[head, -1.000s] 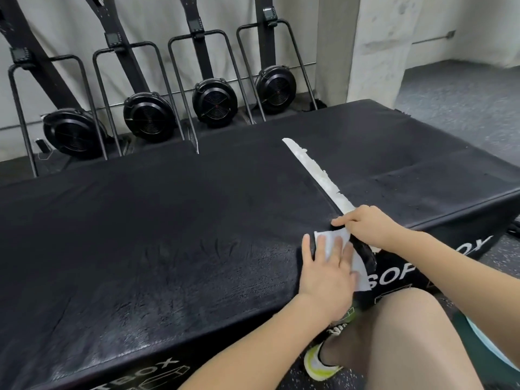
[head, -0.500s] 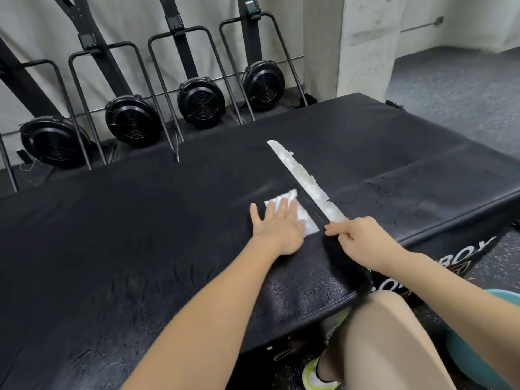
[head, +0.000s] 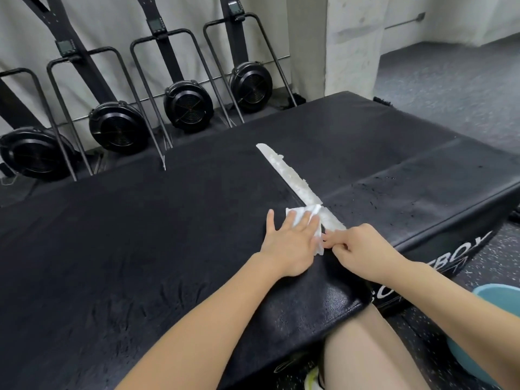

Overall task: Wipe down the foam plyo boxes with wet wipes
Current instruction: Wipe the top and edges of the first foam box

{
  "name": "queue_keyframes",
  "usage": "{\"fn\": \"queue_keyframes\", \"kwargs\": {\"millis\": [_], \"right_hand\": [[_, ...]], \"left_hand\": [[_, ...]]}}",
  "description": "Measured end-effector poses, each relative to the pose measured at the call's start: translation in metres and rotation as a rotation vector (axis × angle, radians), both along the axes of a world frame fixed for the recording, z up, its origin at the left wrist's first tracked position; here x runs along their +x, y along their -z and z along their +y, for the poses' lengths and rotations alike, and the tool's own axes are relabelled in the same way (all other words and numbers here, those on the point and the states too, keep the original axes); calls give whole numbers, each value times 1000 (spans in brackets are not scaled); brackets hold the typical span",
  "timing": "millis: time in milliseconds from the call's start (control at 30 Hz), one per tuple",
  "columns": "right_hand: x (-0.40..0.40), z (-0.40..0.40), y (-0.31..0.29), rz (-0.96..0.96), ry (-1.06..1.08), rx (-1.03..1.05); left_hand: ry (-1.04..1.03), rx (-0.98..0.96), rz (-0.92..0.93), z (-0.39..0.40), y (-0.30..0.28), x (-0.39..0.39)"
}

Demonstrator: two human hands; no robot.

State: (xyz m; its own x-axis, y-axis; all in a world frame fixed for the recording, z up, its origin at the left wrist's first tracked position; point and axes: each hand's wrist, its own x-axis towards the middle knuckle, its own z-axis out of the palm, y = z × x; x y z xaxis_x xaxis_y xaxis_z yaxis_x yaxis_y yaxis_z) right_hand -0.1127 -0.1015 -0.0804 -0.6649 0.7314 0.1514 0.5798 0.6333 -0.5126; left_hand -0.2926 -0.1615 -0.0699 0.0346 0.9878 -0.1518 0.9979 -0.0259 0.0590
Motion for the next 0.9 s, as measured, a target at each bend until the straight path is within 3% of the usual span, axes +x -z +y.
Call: {"fn": "queue_keyframes", "kwargs": {"millis": [167,333,467,733,900], "right_hand": [[-1,2,-2,104,65,-114],[7,-3,1,233,59,-65],[17,-5,10,290,40,-30],[12,-8,18,213,-13,96],[8,1,27,47,-28,157]], "left_hand": [[-36,0,15,20,-1,-9],[117,67,-161,-18,-1,18],[197,117,-22,-22,13,10],[67,95,74,32,2,-32],[-32,97,132,70,0,-70]]}}
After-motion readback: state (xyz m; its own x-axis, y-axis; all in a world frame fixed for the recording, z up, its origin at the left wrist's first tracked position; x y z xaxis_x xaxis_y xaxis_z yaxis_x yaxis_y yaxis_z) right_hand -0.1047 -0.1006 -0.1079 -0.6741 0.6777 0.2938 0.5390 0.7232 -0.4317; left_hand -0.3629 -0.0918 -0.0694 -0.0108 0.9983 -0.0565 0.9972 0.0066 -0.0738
